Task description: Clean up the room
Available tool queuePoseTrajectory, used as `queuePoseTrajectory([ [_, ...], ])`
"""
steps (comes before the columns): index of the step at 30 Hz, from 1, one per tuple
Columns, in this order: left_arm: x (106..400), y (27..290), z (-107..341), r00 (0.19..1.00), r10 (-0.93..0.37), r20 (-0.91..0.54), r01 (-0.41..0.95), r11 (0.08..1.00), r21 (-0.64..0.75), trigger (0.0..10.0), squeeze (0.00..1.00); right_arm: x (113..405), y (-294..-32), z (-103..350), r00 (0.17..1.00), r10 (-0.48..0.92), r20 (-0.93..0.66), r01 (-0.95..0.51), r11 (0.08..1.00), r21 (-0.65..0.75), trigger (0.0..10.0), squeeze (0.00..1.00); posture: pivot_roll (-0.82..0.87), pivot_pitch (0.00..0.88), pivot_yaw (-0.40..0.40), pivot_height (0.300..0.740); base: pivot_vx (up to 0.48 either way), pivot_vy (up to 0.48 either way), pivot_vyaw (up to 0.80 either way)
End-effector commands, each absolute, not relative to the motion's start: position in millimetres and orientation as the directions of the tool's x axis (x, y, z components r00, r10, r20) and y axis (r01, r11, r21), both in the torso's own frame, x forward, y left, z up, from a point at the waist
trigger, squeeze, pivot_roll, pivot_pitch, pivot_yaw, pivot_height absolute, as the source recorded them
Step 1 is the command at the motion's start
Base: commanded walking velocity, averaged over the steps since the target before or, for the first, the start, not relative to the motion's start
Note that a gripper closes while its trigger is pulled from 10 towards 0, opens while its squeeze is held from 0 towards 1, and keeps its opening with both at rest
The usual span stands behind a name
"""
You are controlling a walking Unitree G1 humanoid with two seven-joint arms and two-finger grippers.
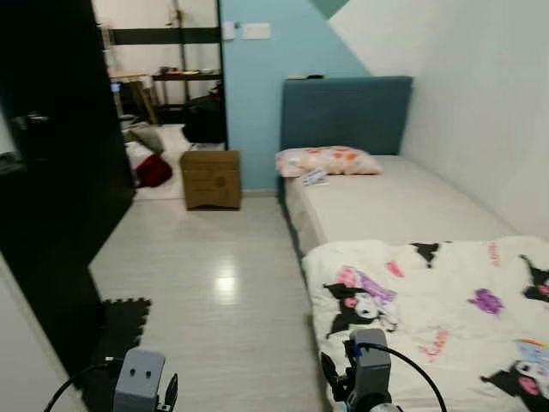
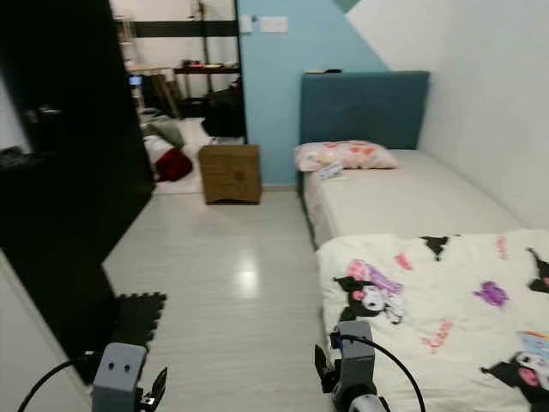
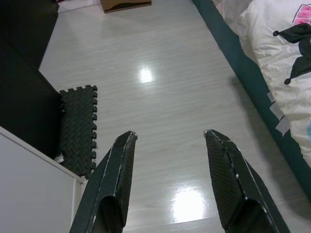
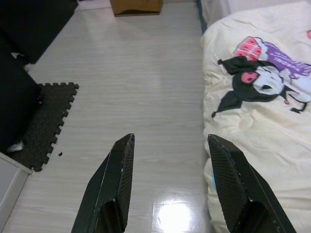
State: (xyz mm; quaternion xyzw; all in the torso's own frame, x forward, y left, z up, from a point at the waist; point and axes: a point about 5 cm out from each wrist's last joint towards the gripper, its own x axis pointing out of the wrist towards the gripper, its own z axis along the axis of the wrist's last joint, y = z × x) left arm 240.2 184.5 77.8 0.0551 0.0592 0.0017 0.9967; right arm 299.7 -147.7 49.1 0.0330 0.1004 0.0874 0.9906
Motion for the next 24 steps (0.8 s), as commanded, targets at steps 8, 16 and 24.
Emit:
queuePoseTrajectory([
  [8, 239, 195, 77, 0.990, 0.090, -0.108, -0.086, 0.995, 0.045, 10.0, 0.00, 303, -141, 56, 0.962, 0.222, -0.161, -0.210, 0.974, 0.087, 10.0, 0.00, -0.05, 0.106, -0.022, 0.740, 0.000, 0.000, 0.00],
  [16, 239, 194, 81, 0.992, 0.098, -0.076, -0.095, 0.995, 0.041, 10.0, 0.00, 303, -140, 57, 0.961, 0.228, -0.156, -0.218, 0.973, 0.082, 10.0, 0.00, -0.05, 0.096, -0.022, 0.740, 0.000, 0.000, 0.00],
  [24, 238, 193, 84, 0.994, 0.090, -0.055, -0.089, 0.996, 0.027, 10.0, 0.00, 302, -139, 55, 0.959, 0.235, -0.160, -0.223, 0.971, 0.086, 10.0, 0.00, -0.04, 0.087, -0.028, 0.740, 0.298, 0.000, 0.00],
])
